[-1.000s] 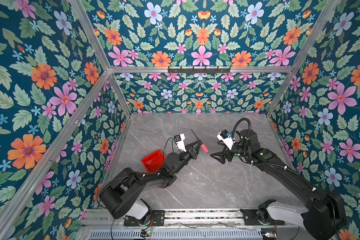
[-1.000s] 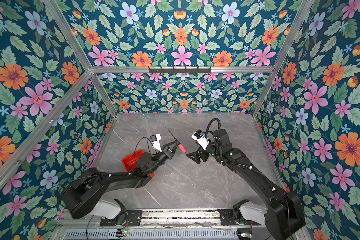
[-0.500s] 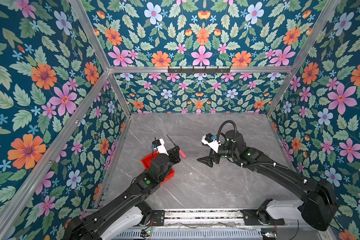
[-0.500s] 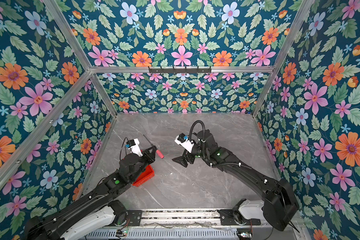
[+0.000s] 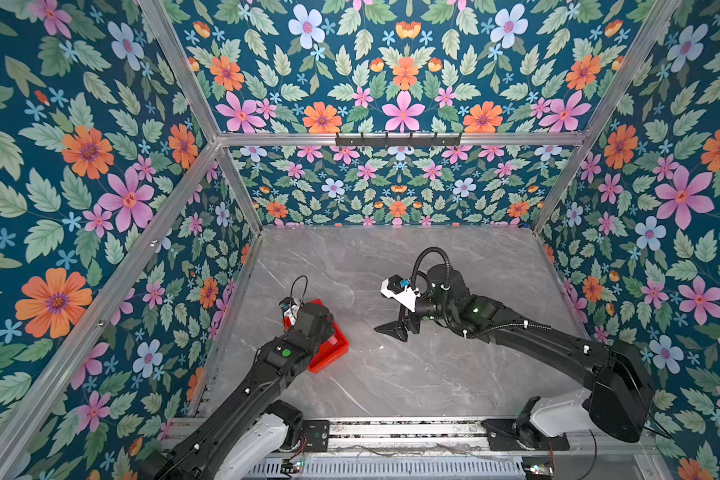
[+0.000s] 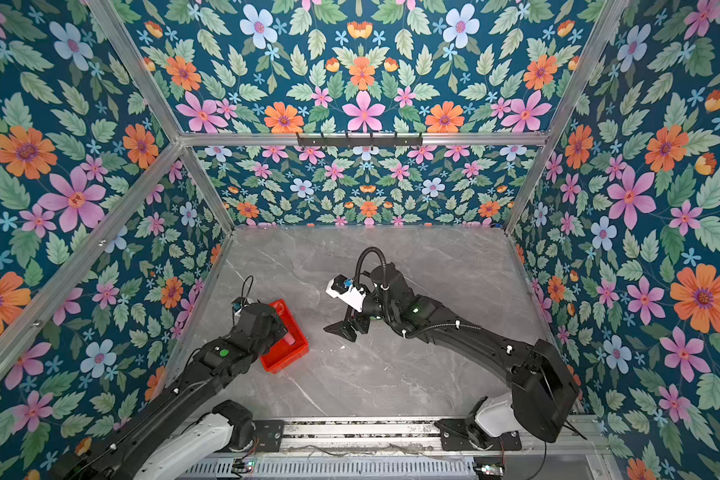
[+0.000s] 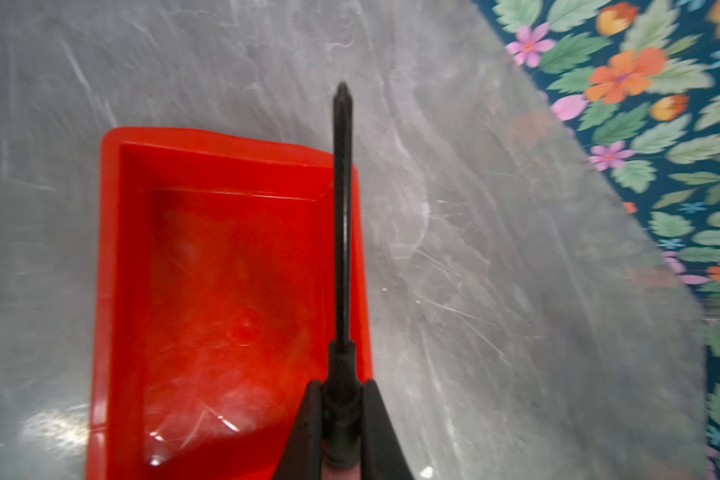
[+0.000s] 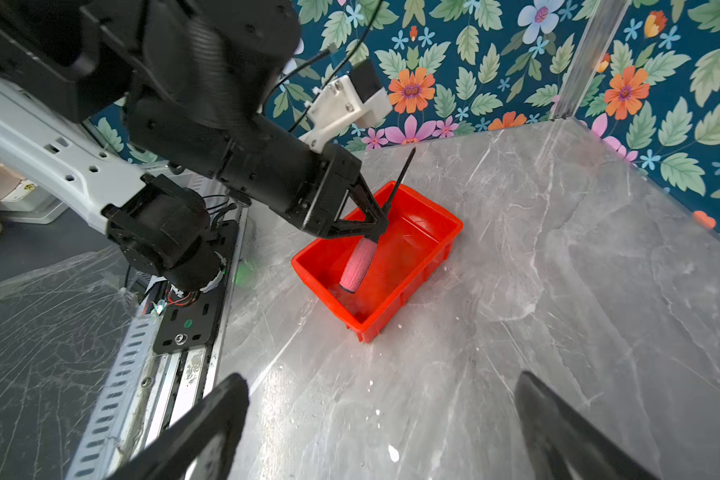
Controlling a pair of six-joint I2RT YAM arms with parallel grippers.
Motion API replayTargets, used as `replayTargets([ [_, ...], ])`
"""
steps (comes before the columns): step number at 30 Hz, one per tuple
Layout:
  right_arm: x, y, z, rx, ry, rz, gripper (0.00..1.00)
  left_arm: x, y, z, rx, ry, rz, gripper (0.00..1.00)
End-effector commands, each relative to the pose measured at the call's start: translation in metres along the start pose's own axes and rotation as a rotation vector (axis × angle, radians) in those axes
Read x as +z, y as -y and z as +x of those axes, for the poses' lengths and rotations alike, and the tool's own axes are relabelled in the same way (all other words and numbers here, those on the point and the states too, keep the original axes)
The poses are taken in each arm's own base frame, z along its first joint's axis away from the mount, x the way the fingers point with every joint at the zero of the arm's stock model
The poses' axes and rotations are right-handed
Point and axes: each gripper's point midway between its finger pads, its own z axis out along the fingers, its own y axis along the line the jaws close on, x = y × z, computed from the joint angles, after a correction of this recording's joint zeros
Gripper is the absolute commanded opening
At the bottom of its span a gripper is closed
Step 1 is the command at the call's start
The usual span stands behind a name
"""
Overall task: Put the screwdriver in the bin
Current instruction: 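Lower the screwdriver into the red bin with the left gripper while the right arm withdraws, then open the left gripper to release the screwdriver into the red bin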
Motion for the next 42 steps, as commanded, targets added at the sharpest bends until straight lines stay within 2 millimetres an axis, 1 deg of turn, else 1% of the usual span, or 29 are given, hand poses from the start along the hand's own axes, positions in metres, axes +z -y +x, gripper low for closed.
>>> replayTargets([
  [1,0.004,-0.002,-0.01,-0.031,0.032,-0.009,0.99,0.007,-0.012,0.008,0.069,-0.074,-0.064,0.0],
  [4,0.006,-0.004,-0.01,-0.032,0.03,-0.016,0.99,0.016,-0.015,0.01,0.089,-0.105,-0.09,0.0],
  [11,0.005,-0.004,-0.01,-0.038,0.024,-0.01,0.99,0.041,-0.024,0.018,0.111,-0.144,-0.124,0.0],
  [15,0.004,-0.003,-0.01,-0.036,0.019,-0.004,0.99,0.049,-0.03,0.025,0.104,-0.171,-0.141,0.0],
  [16,0.004,-0.004,-0.01,-0.037,0.018,-0.005,0.99,0.049,-0.031,0.025,0.106,-0.173,-0.146,0.05],
  [18,0.003,-0.003,-0.01,-0.039,0.019,-0.001,0.99,0.048,-0.033,0.024,0.1,-0.169,-0.158,0.2],
  [21,0.002,-0.002,-0.012,-0.041,0.021,0.006,0.99,0.045,-0.03,0.02,0.103,-0.161,-0.153,0.37],
  [22,0.002,-0.001,-0.012,-0.043,0.023,0.013,0.99,0.043,-0.028,0.018,0.107,-0.159,-0.148,0.41],
  [23,0.0,0.002,-0.012,-0.04,0.028,0.033,0.99,0.042,-0.026,0.016,0.111,-0.159,-0.146,0.43],
  [24,-0.002,0.005,-0.013,-0.043,0.04,0.047,0.99,0.039,-0.023,0.013,0.115,-0.152,-0.141,0.44],
  [27,-0.013,0.019,-0.014,-0.024,0.059,0.088,0.99,0.031,-0.015,0.001,0.126,-0.121,-0.127,0.55],
  [32,-0.046,0.049,-0.012,0.023,0.099,0.201,0.99,0.019,0.008,-0.028,0.166,-0.03,-0.075,0.74],
  [35,-0.066,0.07,-0.002,0.052,0.104,0.297,0.99,0.018,0.02,-0.051,0.208,0.06,-0.062,0.81],
  [39,-0.091,0.09,0.009,0.103,0.128,0.397,0.99,0.016,0.038,-0.085,0.263,0.224,-0.04,0.89],
  [42,-0.108,0.103,0.018,0.13,0.138,0.48,0.99,0.015,0.048,-0.104,0.309,0.338,-0.018,0.92],
])
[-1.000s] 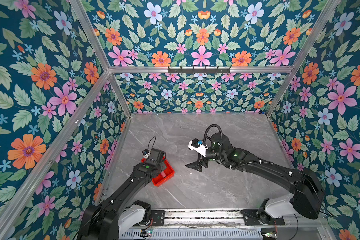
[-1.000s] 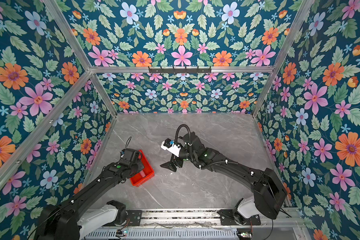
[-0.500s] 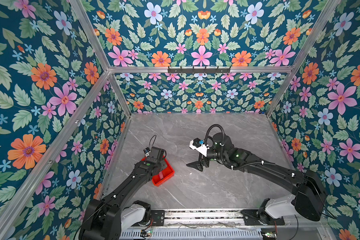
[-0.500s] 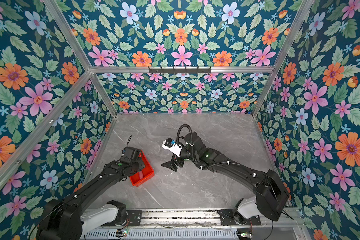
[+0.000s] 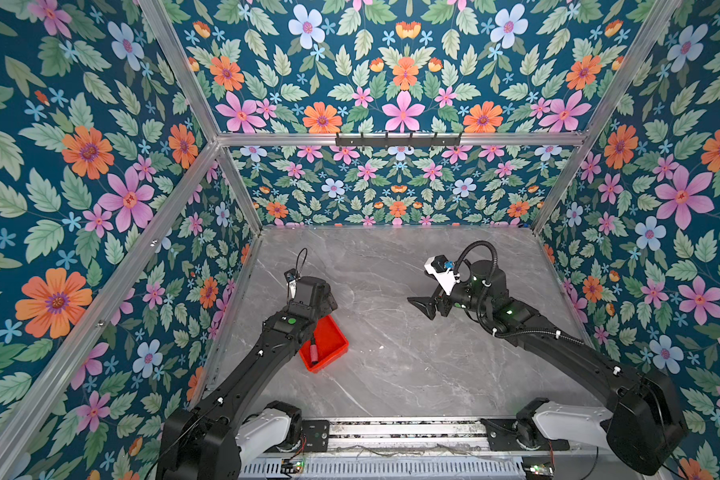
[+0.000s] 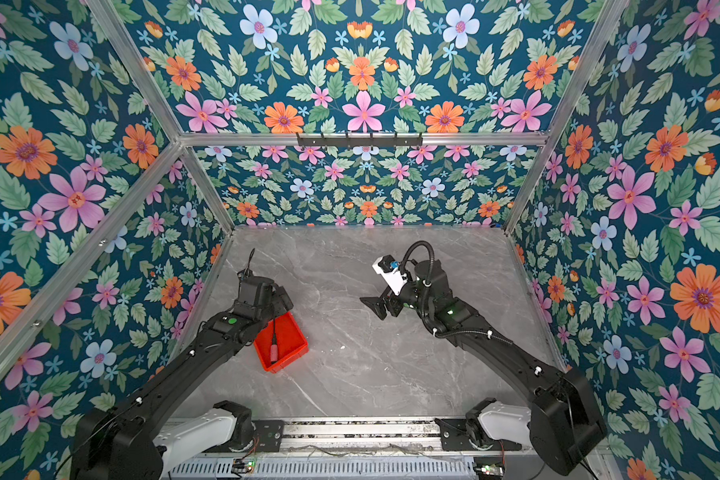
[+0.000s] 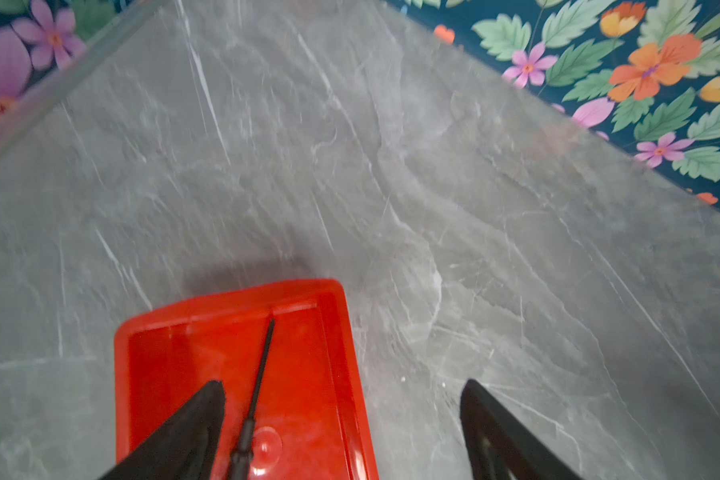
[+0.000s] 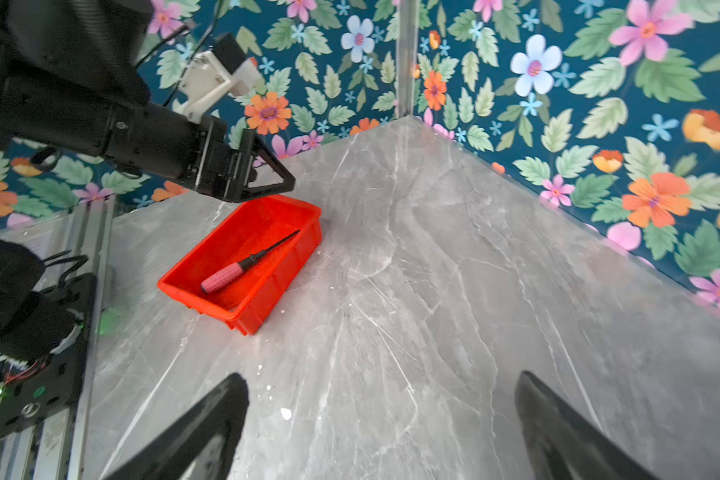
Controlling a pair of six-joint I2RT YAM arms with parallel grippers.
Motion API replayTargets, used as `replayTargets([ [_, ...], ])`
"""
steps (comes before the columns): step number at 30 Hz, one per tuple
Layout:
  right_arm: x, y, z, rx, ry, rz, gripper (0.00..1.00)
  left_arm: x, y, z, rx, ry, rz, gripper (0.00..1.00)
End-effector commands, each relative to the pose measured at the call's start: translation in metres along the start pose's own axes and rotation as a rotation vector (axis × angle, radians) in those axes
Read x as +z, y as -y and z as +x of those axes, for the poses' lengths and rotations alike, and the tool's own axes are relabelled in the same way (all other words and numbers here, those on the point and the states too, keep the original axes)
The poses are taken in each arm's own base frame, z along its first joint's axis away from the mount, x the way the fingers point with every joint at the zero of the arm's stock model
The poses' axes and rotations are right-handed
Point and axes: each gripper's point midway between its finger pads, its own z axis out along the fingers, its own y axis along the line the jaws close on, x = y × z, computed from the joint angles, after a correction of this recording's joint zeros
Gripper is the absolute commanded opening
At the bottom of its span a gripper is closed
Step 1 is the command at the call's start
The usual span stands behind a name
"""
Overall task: Put the screwdriver in the bin
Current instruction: 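Open the left gripper to release the screwdriver into the red bin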
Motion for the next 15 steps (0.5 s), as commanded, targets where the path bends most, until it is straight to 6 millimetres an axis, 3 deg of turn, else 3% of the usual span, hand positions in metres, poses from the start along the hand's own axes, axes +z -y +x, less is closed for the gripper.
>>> replayTargets([
  [1,-0.01,0.021,-0.008,0.019,0.058,0.099,0.99,0.001,0.009,-0.041,0.078,0.202,0.011,0.93],
  [4,-0.022,0.043,0.001,0.068,0.08,0.184,0.99,0.003,0.02,-0.052,0.191,0.298,0.054,0.99],
  [8,-0.041,0.08,0.025,0.14,0.097,0.34,0.99,0.006,0.022,-0.059,0.295,0.425,0.065,1.0],
  [15,-0.091,0.144,0.084,0.255,0.068,0.621,0.99,0.031,-0.003,-0.047,0.425,0.467,-0.024,1.0],
])
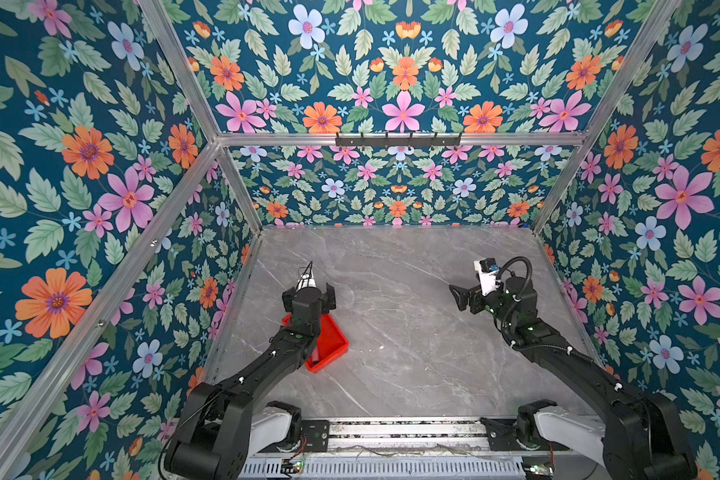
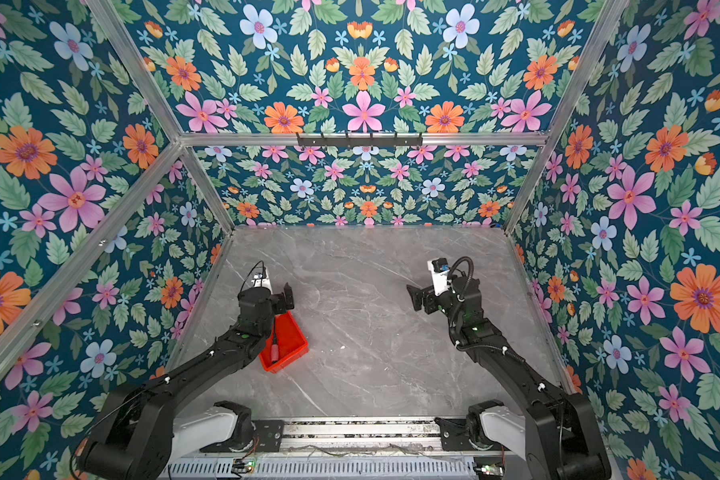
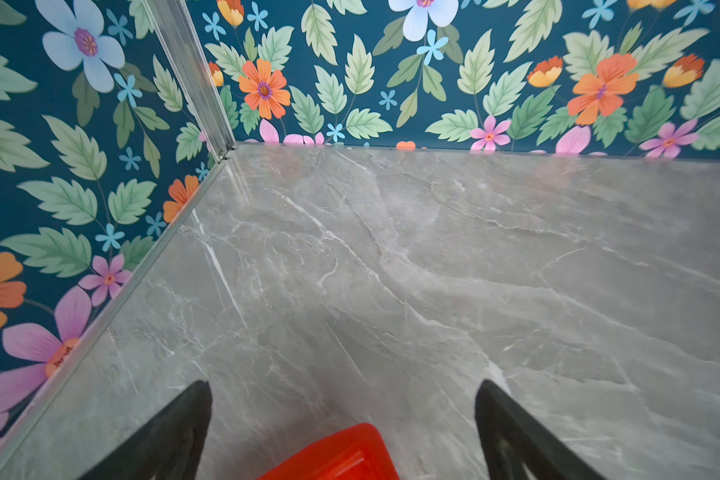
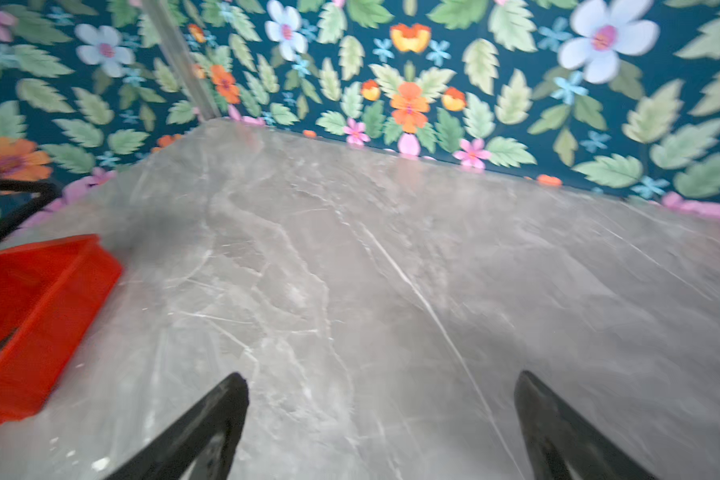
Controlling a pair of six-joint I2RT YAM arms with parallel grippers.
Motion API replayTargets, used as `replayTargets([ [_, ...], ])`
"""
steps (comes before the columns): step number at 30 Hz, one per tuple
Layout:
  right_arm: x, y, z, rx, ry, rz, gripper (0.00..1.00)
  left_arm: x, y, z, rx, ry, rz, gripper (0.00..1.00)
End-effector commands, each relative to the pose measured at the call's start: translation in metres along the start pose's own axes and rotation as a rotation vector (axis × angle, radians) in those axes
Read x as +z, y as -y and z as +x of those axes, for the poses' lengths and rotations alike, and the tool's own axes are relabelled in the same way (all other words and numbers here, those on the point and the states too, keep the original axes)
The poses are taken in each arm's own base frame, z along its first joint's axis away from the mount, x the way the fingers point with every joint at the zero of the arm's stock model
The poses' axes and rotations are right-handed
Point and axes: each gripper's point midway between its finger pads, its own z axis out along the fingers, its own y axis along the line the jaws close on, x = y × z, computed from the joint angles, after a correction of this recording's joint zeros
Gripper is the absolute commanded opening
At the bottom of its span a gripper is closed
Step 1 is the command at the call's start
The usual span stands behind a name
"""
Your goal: Put the screwdriver in the bin
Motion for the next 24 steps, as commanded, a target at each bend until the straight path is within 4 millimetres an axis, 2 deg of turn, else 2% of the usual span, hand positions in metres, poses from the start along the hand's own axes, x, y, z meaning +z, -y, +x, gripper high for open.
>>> replayTargets([
  [1,-0.007,0.034,-0.001,0.026,0.051,0.13,0.99,0.003,-0.011,-0.018,0.058,0.12,-0.046,1.0],
  [6,-0.024,0.078,0.028,0.058,0.017,0.307,0.99,-0.002,-0.028,0.001,0.045,0.198,-0.069,1.0],
  [11,-0.031,0.106,0.055,0.097,0.014,0.418,0.99,0.001,-0.034,0.009,0.032,0.249,-0.07,1.0],
  [14,-0.028,0.111,0.066,0.093,0.027,0.426,0.99,0.007,-0.037,0.014,0.042,0.26,-0.072,1.0],
  [18,-0.02,0.114,0.066,0.101,0.069,0.404,0.99,0.016,-0.052,0.023,-0.024,0.264,-0.078,1.0],
  [20,-0.013,0.116,0.074,0.103,0.056,0.398,0.99,0.023,-0.058,0.03,-0.062,0.246,-0.061,1.0],
  [21,-0.01,0.118,0.079,0.102,0.055,0.396,0.99,0.026,-0.06,0.026,-0.068,0.264,-0.056,1.0],
  [23,-0.002,0.12,0.082,0.097,0.063,0.394,0.99,0.038,-0.06,0.034,-0.074,0.183,-0.044,1.0],
  [24,0.0,0.121,0.087,0.112,0.004,0.397,0.99,0.044,-0.06,0.033,-0.076,0.168,-0.047,1.0],
])
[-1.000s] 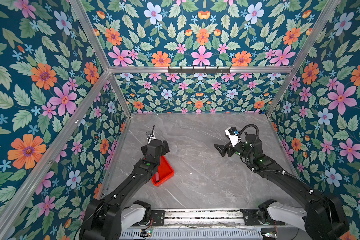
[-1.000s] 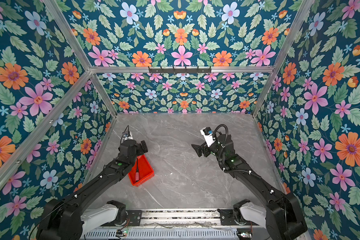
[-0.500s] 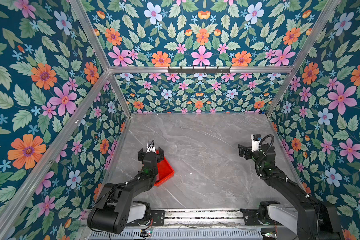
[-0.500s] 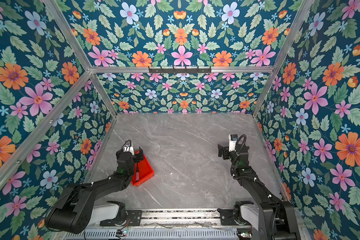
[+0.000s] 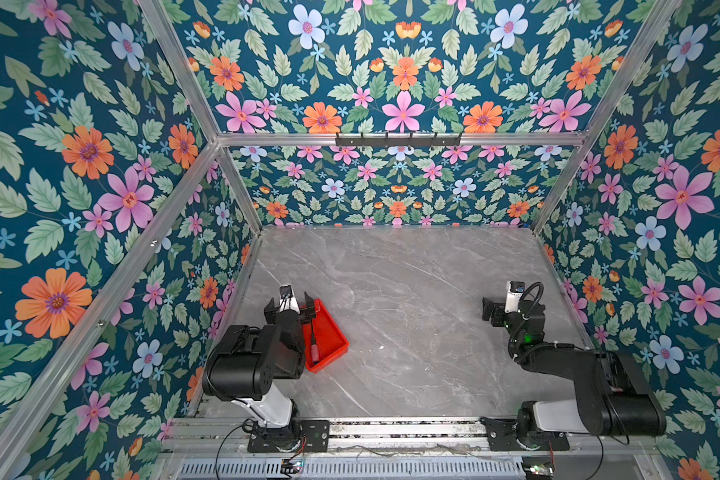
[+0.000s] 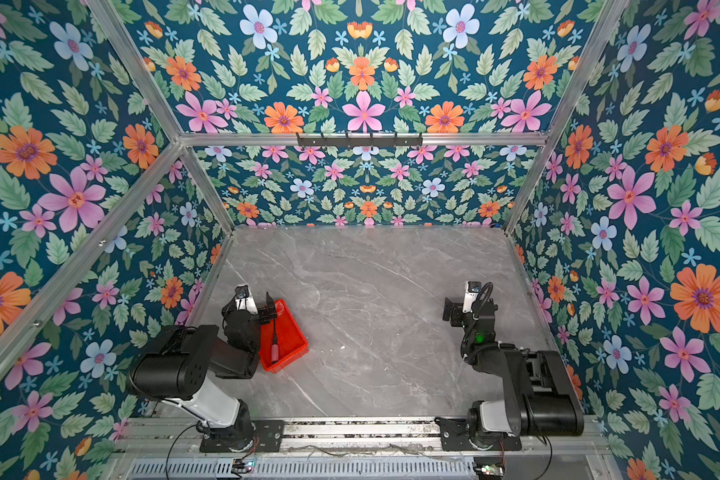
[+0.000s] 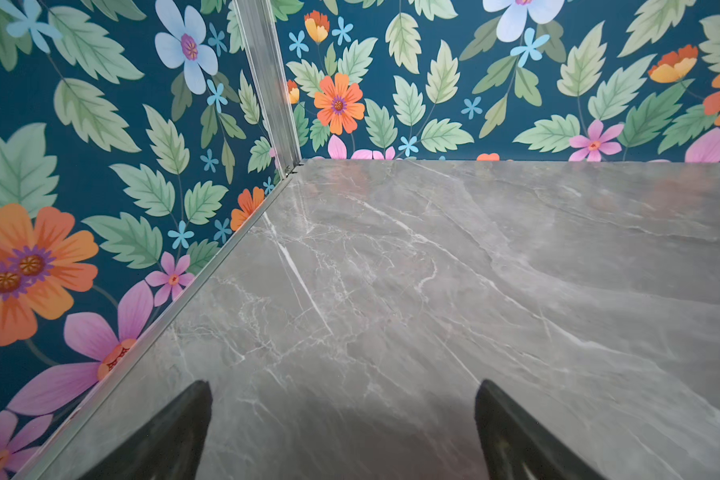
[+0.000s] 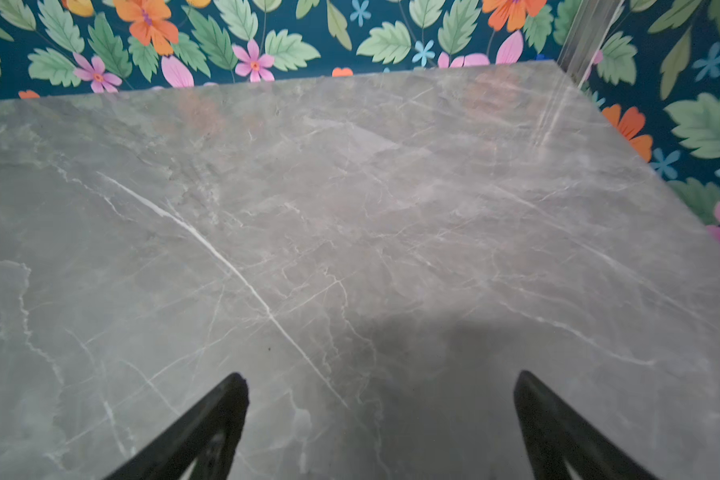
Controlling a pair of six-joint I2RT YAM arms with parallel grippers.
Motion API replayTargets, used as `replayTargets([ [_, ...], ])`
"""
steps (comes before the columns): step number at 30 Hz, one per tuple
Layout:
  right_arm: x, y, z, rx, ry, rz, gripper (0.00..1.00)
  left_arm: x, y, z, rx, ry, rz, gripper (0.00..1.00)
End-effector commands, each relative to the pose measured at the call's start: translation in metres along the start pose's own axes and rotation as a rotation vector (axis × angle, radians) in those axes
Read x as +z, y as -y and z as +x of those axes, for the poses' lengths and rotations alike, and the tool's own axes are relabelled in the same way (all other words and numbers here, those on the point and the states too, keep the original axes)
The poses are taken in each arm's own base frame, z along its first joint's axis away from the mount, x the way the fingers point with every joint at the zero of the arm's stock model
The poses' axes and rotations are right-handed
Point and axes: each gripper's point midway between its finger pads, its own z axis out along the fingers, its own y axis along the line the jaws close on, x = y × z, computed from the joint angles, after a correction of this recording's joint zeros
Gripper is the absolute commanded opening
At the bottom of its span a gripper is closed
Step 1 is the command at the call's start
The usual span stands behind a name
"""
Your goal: Put the screwdriver in the bin
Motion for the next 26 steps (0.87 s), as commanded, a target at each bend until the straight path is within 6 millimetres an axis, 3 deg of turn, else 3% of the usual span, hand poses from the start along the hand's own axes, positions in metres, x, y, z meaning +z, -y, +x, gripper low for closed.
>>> replayTargets([
  [1,0.0039,0.0004,-0.0265,0.02,0.07,-0.008,0.99,0.0122,0.0099,-0.0086,-0.044,0.003,0.056,1.0],
  [26,0.0042,0.0043,-0.0283,0.034,0.081,-0.004,0.99,0.0114,0.0103,-0.0072,-0.042,-0.006,0.062,1.0],
])
